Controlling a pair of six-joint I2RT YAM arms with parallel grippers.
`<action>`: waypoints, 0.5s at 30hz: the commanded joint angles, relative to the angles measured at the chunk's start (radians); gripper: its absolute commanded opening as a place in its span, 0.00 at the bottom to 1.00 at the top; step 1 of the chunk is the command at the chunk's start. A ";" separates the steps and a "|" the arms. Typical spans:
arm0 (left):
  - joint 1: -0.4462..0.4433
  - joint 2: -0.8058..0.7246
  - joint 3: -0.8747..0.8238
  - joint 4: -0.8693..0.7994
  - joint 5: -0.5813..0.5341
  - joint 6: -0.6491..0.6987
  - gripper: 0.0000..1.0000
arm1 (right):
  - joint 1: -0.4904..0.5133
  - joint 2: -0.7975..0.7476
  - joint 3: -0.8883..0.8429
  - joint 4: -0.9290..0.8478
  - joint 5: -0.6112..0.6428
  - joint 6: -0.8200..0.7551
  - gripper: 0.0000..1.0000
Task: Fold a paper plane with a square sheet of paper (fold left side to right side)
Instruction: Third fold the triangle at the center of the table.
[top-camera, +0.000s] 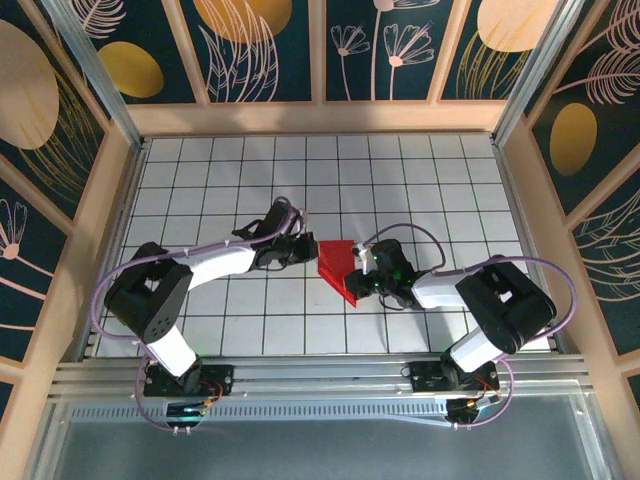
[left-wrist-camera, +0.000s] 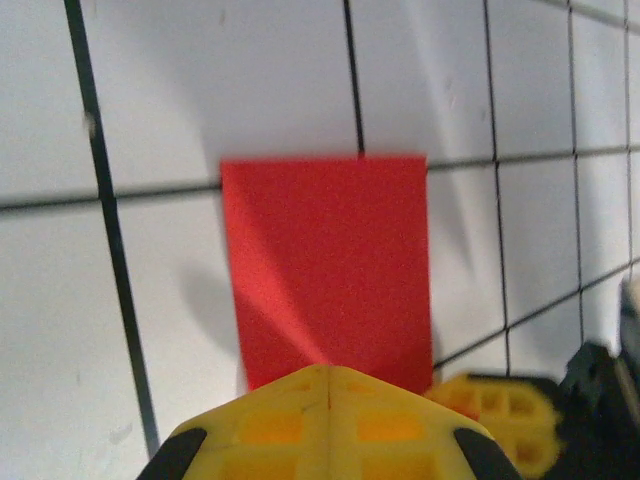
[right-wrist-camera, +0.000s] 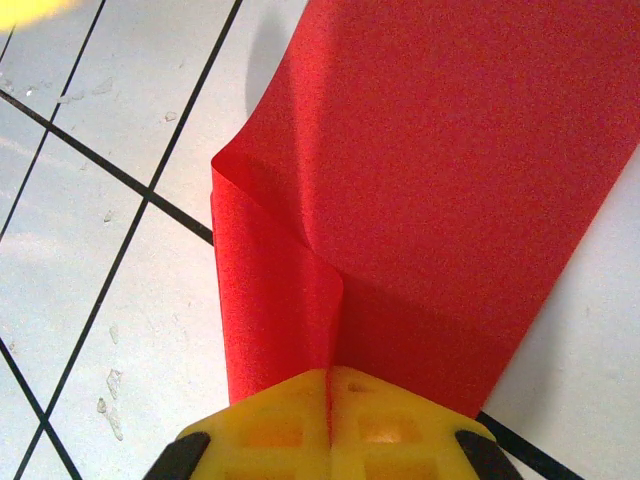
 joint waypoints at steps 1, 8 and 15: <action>-0.048 -0.014 -0.042 0.086 0.068 -0.054 0.02 | 0.011 0.027 -0.006 -0.050 0.003 0.007 0.00; -0.110 0.072 0.008 0.101 0.049 -0.100 0.02 | 0.011 0.026 -0.006 -0.052 0.004 0.007 0.00; -0.113 0.146 0.054 0.082 0.038 -0.094 0.01 | 0.011 0.021 -0.001 -0.069 0.011 -0.002 0.00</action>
